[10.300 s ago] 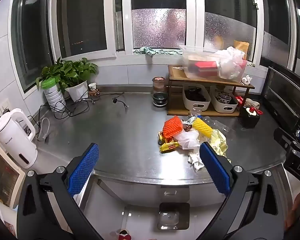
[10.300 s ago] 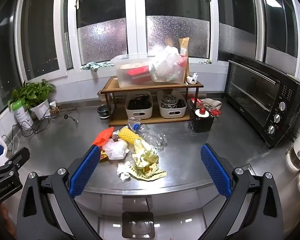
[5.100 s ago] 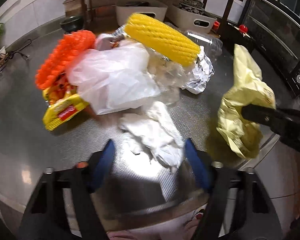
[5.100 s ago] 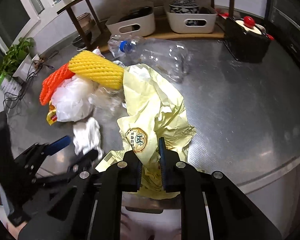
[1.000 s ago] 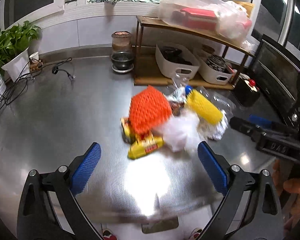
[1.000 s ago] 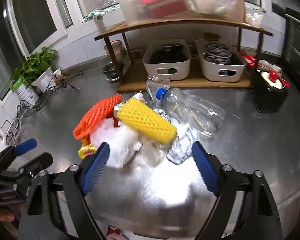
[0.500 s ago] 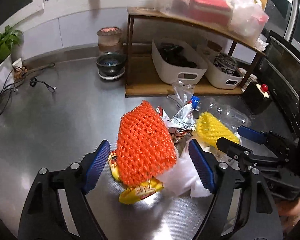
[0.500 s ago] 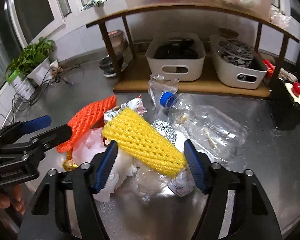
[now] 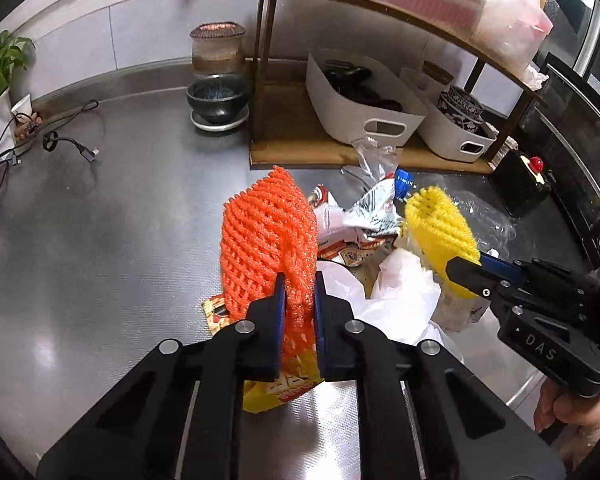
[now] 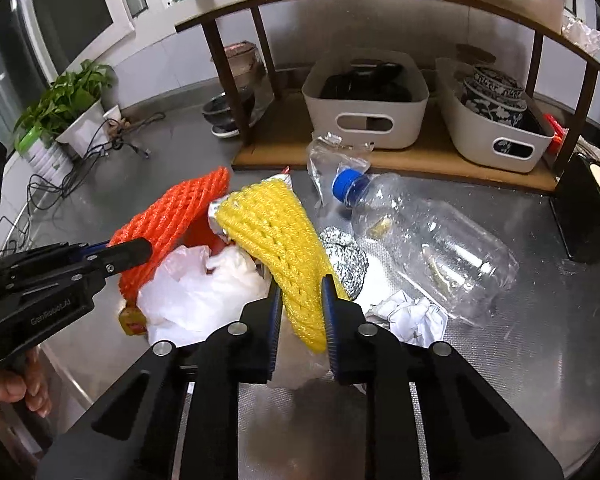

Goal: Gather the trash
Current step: 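Lift both foam nets and carry them over the trash bin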

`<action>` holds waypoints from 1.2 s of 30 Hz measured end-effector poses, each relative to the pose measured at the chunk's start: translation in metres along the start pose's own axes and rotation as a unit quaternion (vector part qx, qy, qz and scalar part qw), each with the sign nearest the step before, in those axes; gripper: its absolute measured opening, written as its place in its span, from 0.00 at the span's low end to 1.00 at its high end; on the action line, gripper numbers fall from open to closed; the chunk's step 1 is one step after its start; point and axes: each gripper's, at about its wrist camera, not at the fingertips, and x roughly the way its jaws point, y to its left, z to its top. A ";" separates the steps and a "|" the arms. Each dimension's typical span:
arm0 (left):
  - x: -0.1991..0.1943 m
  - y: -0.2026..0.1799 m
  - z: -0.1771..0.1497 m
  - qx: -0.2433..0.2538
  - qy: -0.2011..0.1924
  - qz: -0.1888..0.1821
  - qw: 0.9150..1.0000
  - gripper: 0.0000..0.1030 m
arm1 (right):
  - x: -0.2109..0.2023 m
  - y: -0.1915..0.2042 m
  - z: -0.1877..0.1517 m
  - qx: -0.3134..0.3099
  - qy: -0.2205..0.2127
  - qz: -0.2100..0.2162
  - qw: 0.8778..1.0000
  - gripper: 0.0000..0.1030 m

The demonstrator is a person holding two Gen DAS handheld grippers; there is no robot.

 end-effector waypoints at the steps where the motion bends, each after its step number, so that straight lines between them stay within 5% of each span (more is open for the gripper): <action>1: -0.004 0.000 0.000 0.001 -0.006 0.002 1.000 0.10 | -0.003 0.000 0.001 0.000 -0.004 -0.001 1.000 0.18; 16: -0.114 -0.023 -0.018 0.027 -0.087 0.030 0.995 0.10 | -0.084 0.016 -0.007 0.003 -0.065 0.002 0.998 0.17; 28: -0.181 -0.038 -0.103 0.033 -0.088 0.027 0.995 0.10 | -0.155 0.036 -0.081 0.010 -0.068 0.019 0.997 0.17; 36: -0.189 -0.046 -0.168 0.035 -0.063 0.009 0.997 0.10 | -0.166 0.033 -0.147 0.015 -0.034 0.025 0.999 0.17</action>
